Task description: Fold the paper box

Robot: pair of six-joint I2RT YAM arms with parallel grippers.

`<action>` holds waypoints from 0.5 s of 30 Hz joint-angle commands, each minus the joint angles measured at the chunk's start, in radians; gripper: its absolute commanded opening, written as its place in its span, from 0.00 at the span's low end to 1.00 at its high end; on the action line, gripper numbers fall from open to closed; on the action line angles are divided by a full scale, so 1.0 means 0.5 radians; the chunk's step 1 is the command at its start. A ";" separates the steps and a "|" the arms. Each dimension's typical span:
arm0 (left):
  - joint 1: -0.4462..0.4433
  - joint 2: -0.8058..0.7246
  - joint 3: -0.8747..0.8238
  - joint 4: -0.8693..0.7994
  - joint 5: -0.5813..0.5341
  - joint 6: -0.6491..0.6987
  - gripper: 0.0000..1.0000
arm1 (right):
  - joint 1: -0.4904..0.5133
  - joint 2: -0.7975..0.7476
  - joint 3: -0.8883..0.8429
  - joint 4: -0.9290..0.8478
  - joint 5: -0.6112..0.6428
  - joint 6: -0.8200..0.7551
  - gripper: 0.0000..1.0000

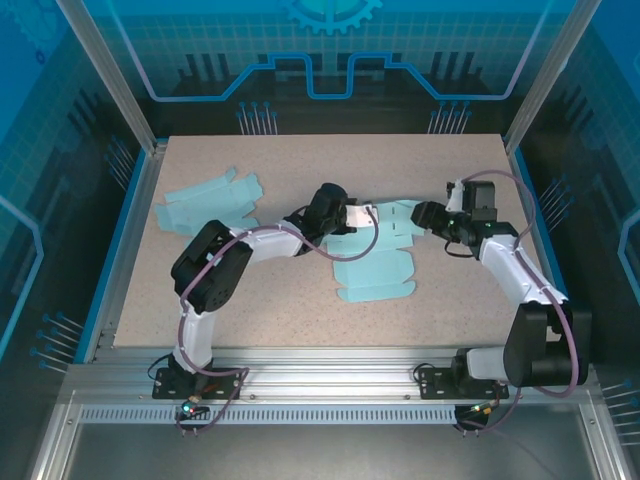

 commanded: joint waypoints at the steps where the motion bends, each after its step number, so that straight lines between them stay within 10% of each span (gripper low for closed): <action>1: -0.010 0.012 -0.034 0.313 -0.122 0.087 0.00 | 0.020 -0.089 0.164 -0.166 0.012 0.079 0.61; 15: -0.089 0.079 -0.122 0.676 -0.258 0.317 0.00 | 0.180 0.267 0.528 -0.235 0.033 0.114 0.56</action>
